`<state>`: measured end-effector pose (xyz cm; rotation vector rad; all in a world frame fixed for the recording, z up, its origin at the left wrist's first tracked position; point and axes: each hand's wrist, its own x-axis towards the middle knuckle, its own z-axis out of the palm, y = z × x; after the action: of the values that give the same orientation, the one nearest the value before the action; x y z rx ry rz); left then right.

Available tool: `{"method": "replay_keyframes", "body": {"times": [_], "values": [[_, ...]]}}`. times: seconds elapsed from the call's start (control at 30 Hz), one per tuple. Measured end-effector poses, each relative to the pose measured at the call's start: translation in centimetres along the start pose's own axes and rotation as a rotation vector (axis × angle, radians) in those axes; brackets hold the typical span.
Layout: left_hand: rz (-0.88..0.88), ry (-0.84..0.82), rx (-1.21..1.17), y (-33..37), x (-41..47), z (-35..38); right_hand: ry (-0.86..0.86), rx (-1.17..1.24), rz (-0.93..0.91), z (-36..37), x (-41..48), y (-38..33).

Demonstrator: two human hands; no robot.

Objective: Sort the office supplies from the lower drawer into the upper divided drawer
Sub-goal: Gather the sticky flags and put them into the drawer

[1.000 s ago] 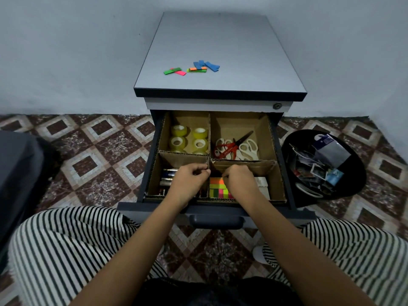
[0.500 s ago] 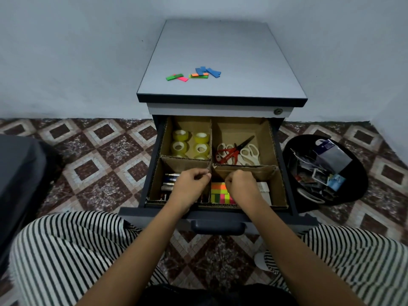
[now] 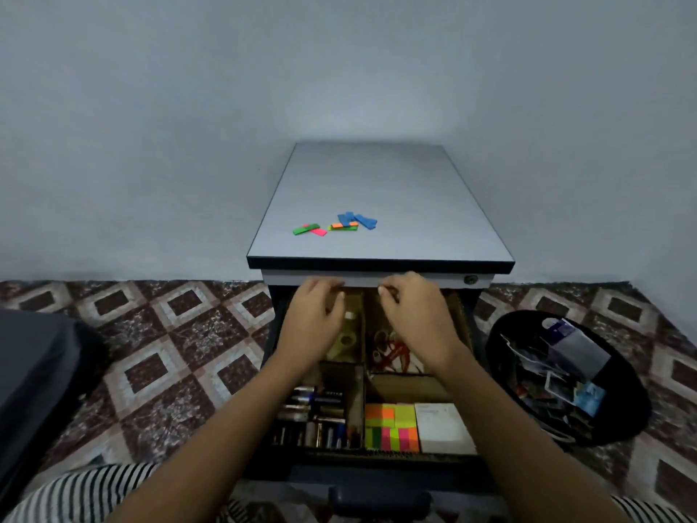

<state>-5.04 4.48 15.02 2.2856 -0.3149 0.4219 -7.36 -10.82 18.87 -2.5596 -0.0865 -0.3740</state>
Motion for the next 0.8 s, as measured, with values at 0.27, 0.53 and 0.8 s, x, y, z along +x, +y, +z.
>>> {"method": "replay_keyframes", "body": {"times": [0.27, 0.53, 0.8], "values": [[0.126, -0.024, 0.43, -1.6, 8.4, -0.7, -0.104, -0.333, -0.116, 1.3, 8.5, 1.0], [-0.07, -0.099, 0.677, -3.0, 11.3, -1.4, -0.241, -0.304, 0.02, 1.5, 12.1, 1.5], [0.024, -0.009, 0.588, -4.0, 10.3, -1.2, -0.174, -0.397, 0.013, 2.7, 11.8, 1.7]]}}
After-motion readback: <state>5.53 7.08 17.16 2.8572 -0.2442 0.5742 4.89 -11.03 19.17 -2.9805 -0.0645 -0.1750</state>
